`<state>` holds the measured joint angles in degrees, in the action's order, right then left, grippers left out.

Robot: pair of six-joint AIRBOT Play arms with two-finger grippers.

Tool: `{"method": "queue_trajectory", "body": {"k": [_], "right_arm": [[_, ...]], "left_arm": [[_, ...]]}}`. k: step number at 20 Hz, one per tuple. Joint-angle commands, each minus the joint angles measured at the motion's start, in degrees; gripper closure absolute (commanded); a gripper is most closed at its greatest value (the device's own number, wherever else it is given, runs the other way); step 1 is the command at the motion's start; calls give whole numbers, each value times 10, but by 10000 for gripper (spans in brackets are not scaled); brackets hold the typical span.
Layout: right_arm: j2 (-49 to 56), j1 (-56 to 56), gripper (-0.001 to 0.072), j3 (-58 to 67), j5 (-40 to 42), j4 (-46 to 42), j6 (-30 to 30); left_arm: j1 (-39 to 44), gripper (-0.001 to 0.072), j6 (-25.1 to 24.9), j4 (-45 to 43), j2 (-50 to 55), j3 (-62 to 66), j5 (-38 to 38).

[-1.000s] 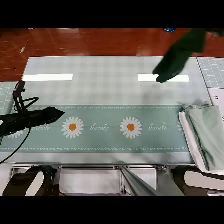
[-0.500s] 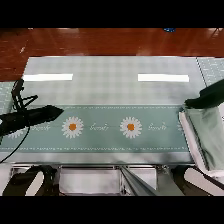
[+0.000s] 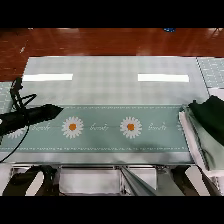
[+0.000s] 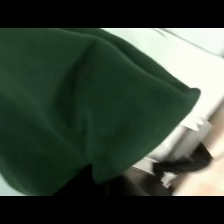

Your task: Fold the shirts.

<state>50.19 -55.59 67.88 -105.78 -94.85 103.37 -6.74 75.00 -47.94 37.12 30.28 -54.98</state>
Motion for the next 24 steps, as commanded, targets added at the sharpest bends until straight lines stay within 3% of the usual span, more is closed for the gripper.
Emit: {"method": "queue_trajectory", "body": {"k": [1,2,4,5,7,8,10,12,14,17,19,21,23,24], "right_arm": [[-16,-78,471,-91,0,-75,-47],[-16,-90,286,-112,12,-87,-64],[-13,-92,298,-125,45,-80,-62],[-9,-90,298,-119,65,-52,-56],[6,-84,314,-83,124,37,-55],[15,-74,399,-55,159,94,-55],[38,-36,659,15,252,245,-70],[62,43,683,79,347,398,-118],[89,167,683,133,390,452,-162],[125,383,683,148,391,368,-187],[154,520,683,135,388,213,-167],[192,621,684,107,393,36,-108],[234,668,685,81,393,-58,-65],[252,672,685,76,389,-60,-53]], "left_arm": [[0,688,0,0,0,0,2],[0,688,0,0,0,0,7],[-1,689,1,0,9,3,43],[-6,689,18,0,26,22,42],[-9,689,5,4,70,97,35],[-9,689,0,4,94,146,34],[-7,689,0,4,144,268,23],[11,690,2,4,195,395,12],[53,690,2,4,242,499,9],[150,690,8,-52,293,551,9],[224,690,77,-203,315,520,4],[258,689,167,-341,338,458,28],[240,688,225,-367,364,421,29],[228,688,243,-353,372,419,8]]}}
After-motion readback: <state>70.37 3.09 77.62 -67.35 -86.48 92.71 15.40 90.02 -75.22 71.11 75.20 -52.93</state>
